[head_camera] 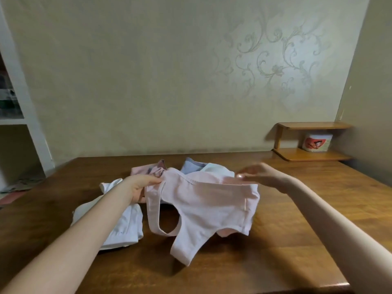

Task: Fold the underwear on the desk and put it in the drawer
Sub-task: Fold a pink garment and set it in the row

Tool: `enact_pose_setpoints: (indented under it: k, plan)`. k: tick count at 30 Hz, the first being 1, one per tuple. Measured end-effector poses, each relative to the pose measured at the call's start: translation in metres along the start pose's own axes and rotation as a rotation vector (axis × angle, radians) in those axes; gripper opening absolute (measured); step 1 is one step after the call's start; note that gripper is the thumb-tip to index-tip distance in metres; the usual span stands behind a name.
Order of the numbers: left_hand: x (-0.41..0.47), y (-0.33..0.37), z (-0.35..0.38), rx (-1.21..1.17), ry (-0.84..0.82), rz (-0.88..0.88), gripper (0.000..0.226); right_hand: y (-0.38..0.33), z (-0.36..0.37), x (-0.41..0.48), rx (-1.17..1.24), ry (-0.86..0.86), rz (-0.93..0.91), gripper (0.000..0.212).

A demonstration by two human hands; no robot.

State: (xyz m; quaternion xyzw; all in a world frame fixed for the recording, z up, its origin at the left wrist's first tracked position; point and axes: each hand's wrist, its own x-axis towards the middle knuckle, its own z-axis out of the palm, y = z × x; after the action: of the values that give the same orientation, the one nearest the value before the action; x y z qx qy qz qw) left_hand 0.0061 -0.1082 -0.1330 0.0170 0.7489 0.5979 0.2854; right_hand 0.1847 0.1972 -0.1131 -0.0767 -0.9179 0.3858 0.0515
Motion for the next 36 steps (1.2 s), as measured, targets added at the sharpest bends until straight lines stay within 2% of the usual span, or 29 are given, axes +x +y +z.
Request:
enact_pose_setpoints:
  k: [1,2,3,5,6,7,8,9,10,12,13,15,16,18,20,22,23,25,26,29,31,33,35,36]
  plan:
    - [-0.001,0.004,0.006,0.133,0.048,0.010,0.038,-0.007,0.004,0.001,0.020,0.111,-0.085,0.054]
    - [-0.006,0.009,0.013,0.349,0.090,0.066,0.030,-0.018,0.007,0.000,0.043,0.137,-0.132,0.046]
    - [-0.010,0.013,0.021,0.632,0.163,0.146,0.024,-0.028,0.011,-0.002,0.013,0.079,-0.146,0.040]
    - [-0.021,0.018,0.033,1.232,0.448,0.339,0.030,-0.046,0.017,-0.008,-0.226,-0.142,-0.103,0.034]
    - [-0.026,0.019,0.039,1.381,0.545,0.435,0.033,-0.052,0.020,-0.009,-0.368,-0.236,-0.062,0.035]
    - [-0.029,0.019,0.046,1.397,0.559,0.580,0.035,-0.057,0.023,-0.011,-0.471,-0.306,-0.027,0.038]
    - [-0.029,0.020,0.053,1.333,0.478,0.779,0.037,-0.060,0.026,-0.012,-0.533,-0.359,0.003,0.042]
    - [-0.032,0.021,0.062,1.251,0.332,0.979,0.041,-0.063,0.028,-0.013,-0.561,-0.402,0.021,0.046]
    - [-0.034,0.023,0.070,1.184,0.162,1.093,0.046,-0.065,0.031,-0.014,-0.581,-0.443,0.034,0.048]
    - [-0.038,0.025,0.085,1.185,-0.122,1.041,0.050,-0.065,0.030,-0.020,-0.568,-0.526,0.044,0.043]
    - [-0.038,0.026,0.092,1.254,-0.187,0.967,0.047,-0.064,0.026,-0.024,-0.516,-0.570,0.043,0.037]
    - [-0.039,0.031,0.095,1.462,-0.171,0.798,0.030,-0.057,0.008,-0.036,-0.332,-0.600,0.031,0.026]
    - [-0.038,0.034,0.091,1.526,-0.160,0.719,0.021,-0.051,-0.006,-0.043,-0.233,-0.563,0.025,0.021]
    - [-0.045,0.040,0.077,1.564,-0.120,0.633,0.022,-0.035,-0.035,-0.054,-0.135,-0.396,0.026,0.011]
    - [-0.047,0.041,0.060,1.577,-0.038,0.693,0.029,-0.015,-0.057,-0.056,-0.201,-0.144,0.047,0.015]
    - [-0.042,0.041,0.043,1.439,0.042,0.873,0.031,0.000,-0.063,-0.053,-0.236,0.044,0.064,0.022]
    - [-0.041,0.043,0.036,1.274,0.048,0.929,0.033,0.004,-0.062,-0.052,-0.214,0.093,0.051,0.023]
    - [-0.044,0.052,0.027,0.887,-0.021,1.019,0.036,0.008,-0.057,-0.050,-0.138,0.135,0.001,0.027]
    - [-0.045,0.056,0.022,0.828,-0.013,1.103,0.036,0.010,-0.055,-0.049,-0.075,0.149,-0.027,0.031]
    - [-0.046,0.058,0.017,1.139,0.186,1.361,0.045,0.018,-0.054,-0.048,0.073,0.199,-0.065,0.038]
    - [-0.042,0.053,0.019,1.358,0.284,1.325,0.043,0.025,-0.055,-0.044,0.011,0.230,-0.050,0.036]
    - [-0.030,0.046,0.018,1.474,0.333,1.231,0.035,0.034,-0.055,-0.038,-0.096,0.283,-0.036,0.026]
    - [-0.022,0.039,0.018,1.512,0.354,1.187,0.022,0.038,-0.052,-0.034,-0.189,0.326,-0.022,0.020]
    - [-0.019,0.037,0.018,1.497,0.353,1.224,0.017,0.040,-0.049,-0.032,-0.207,0.339,0.001,0.020]
